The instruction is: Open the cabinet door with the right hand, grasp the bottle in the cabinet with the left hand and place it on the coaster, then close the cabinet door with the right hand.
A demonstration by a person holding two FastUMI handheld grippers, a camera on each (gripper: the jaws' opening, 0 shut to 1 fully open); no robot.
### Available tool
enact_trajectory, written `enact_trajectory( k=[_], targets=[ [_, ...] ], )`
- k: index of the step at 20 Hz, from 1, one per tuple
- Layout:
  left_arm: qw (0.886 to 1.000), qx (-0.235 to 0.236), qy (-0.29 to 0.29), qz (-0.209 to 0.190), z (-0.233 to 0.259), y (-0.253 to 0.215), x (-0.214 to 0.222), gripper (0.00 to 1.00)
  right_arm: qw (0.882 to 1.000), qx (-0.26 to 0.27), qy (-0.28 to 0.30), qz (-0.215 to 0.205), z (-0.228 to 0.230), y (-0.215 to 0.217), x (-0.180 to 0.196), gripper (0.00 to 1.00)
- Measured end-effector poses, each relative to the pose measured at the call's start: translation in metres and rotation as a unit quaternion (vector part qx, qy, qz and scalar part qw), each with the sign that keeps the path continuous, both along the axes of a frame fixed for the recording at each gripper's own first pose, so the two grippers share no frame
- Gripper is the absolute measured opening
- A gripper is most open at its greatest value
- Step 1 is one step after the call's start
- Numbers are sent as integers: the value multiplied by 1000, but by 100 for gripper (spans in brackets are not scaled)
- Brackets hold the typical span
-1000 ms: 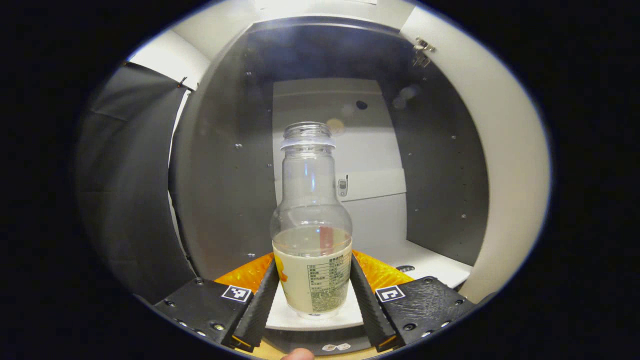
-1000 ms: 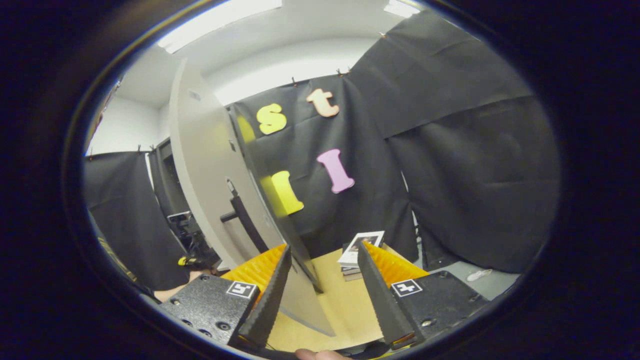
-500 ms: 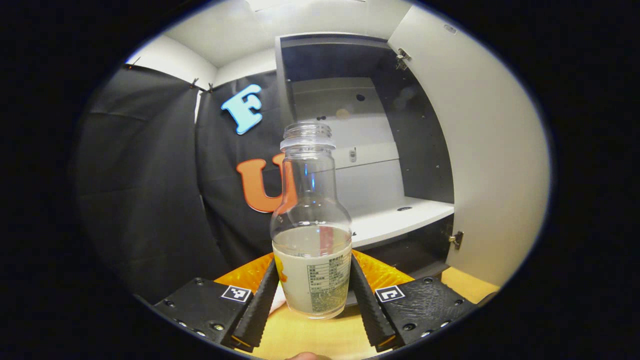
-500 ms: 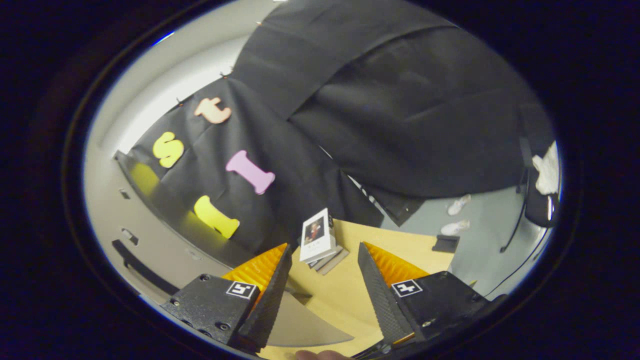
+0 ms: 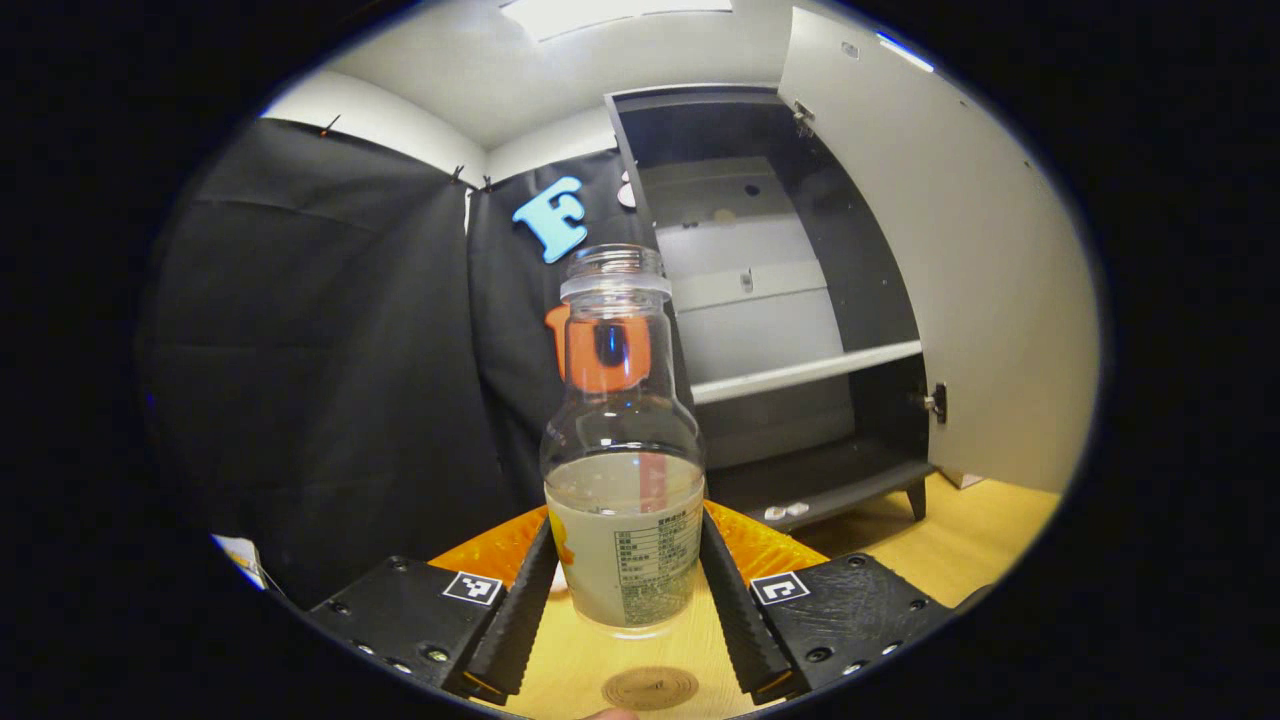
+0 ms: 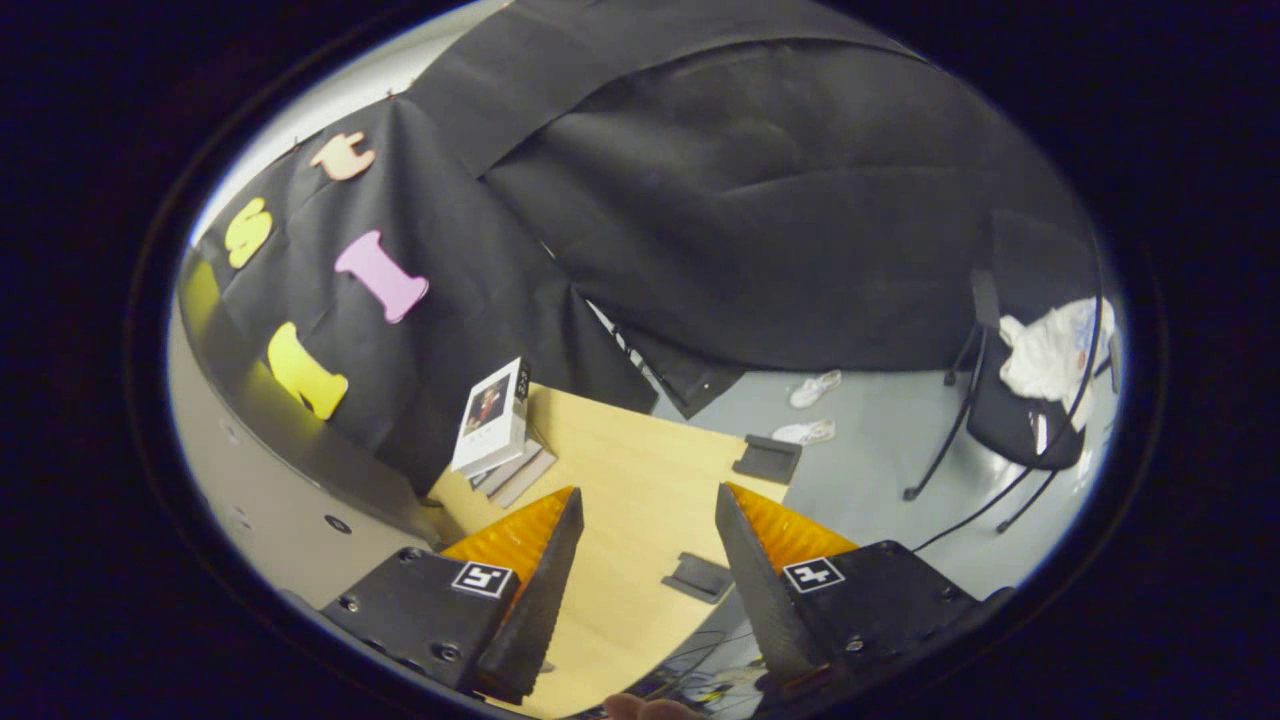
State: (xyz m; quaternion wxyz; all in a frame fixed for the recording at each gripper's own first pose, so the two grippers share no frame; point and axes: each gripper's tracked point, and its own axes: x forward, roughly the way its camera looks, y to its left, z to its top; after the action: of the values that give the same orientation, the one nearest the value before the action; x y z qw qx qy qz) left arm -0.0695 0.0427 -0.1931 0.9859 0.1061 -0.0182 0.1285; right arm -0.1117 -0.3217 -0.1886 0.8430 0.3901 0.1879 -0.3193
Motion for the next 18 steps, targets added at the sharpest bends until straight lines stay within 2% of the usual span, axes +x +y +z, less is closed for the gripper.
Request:
enact_trajectory(
  k=[2,5,6,7,8,10,11,12,13,14,15,18],
  targets=[
    [1000,-7,-2,16,-39,3,-5,75,999,-32,29,15,-9,-11,-6,84],
    [999,-20,0,29,-85,7,6,75,997,21,46,50,-10,4,8,84],
    [999,-30,-4,37,-94,11,6,75,997,11,36,63,2,3,22,80],
    [998,-39,-3,45,-102,14,8,75,996,-16,33,84,11,5,33,84],
    [997,-43,3,63,-112,19,8,75,990,-62,41,117,14,10,40,84],
    [996,-45,4,79,-115,18,4,75,971,-140,54,185,20,29,53,84],
    [996,-39,-11,81,-113,22,4,75,966,-138,56,212,20,44,59,84],
    [996,-41,-11,81,-112,23,10,75,965,-97,47,239,16,68,63,80],
    [995,-40,-8,86,-113,26,11,75,966,-49,37,250,18,90,64,84],
    [995,-40,4,96,-119,33,13,75,968,-19,31,250,19,92,64,84],
    [994,-46,18,101,-126,37,16,76,969,-14,26,246,20,91,65,84],
    [990,-58,58,111,-134,41,14,76,967,-50,34,247,18,76,71,84]
  ],
)
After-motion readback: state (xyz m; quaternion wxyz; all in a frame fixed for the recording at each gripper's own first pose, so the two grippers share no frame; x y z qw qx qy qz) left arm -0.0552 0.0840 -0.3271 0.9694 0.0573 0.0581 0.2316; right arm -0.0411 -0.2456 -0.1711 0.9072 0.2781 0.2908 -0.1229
